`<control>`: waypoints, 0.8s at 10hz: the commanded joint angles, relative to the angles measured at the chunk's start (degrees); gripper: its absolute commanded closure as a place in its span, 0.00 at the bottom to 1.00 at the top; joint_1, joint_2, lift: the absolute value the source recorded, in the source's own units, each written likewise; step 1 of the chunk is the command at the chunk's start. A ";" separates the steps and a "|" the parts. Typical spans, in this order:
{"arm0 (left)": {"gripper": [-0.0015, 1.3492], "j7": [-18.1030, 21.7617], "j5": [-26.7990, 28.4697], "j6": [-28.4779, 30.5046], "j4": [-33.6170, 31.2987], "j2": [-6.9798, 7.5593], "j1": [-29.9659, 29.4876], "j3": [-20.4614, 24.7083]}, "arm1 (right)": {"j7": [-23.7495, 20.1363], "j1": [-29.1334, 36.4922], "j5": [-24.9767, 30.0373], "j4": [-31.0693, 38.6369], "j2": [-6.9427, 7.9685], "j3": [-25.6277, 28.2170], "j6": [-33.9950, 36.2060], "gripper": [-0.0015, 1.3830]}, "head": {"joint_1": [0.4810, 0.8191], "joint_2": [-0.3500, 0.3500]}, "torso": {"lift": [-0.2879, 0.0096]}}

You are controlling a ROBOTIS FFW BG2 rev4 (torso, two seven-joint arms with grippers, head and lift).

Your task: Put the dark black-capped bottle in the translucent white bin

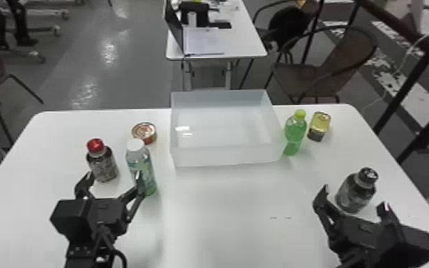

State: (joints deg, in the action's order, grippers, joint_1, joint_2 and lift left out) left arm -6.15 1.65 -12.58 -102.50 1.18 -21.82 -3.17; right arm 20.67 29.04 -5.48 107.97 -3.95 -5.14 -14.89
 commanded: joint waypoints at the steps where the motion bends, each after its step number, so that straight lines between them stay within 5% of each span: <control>1: 0.19 0.00 -0.16 -0.07 -0.07 0.05 -0.15 0.00 | 1.04 0.40 -3.13 -3.38 0.00 1.54 -2.52 0.06 | 0.63 0.42 | 0.65; 4: 0.19 0.00 -0.51 -0.25 -0.07 0.22 -0.15 0.00 | 1.31 -3.12 -5.59 -11.64 -0.35 4.09 -4.01 0.06 | 0.63 0.34 | 0.65; 8: 0.19 0.00 -0.69 -0.69 -0.07 -0.48 -0.41 0.35 | -2.21 -10.85 -8.93 -21.57 -4.13 4.44 -5.24 0.06 | 0.63 0.28 | 0.65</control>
State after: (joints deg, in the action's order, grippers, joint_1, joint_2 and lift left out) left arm -6.15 1.03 -13.13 -102.57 0.93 -22.25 -2.86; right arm 18.74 19.74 -14.22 88.12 -7.56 -0.70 -19.98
